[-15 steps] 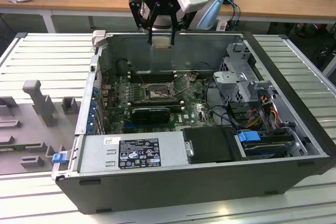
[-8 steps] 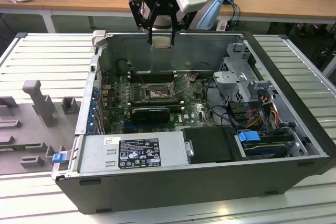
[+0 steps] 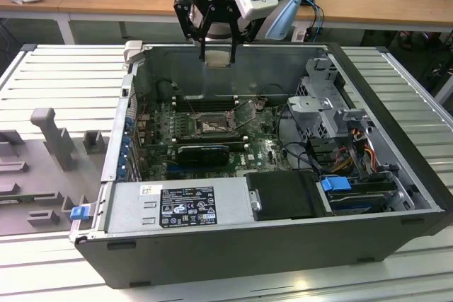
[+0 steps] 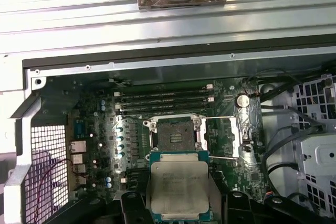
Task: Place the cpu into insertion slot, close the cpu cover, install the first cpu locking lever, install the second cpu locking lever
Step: 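Place the cpu into insertion slot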
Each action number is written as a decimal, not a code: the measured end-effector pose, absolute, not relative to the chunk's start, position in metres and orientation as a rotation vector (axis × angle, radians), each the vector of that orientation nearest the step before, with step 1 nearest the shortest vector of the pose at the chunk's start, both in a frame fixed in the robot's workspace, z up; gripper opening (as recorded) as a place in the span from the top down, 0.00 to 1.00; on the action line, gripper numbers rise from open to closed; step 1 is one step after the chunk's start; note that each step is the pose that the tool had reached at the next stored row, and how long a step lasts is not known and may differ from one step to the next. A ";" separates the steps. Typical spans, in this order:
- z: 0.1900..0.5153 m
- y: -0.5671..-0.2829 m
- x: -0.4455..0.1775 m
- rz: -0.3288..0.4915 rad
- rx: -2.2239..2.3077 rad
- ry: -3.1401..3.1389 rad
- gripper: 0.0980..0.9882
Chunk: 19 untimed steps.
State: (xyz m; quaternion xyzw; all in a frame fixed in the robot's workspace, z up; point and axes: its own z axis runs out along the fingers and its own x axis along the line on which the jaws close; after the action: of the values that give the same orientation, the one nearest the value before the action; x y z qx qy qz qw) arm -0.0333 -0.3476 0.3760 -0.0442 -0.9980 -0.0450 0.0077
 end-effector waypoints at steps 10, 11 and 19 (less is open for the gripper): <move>0.376 -0.348 -0.033 -0.141 -0.201 -3.118 0.52; 0.376 -0.348 -0.033 -0.141 -0.208 -3.118 0.52; 0.375 -0.348 -0.033 -0.142 -0.292 -3.114 0.52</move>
State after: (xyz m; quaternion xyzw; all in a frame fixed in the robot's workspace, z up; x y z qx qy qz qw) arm -0.0334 -0.3475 0.3753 -0.0933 -0.9946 -0.0454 0.0055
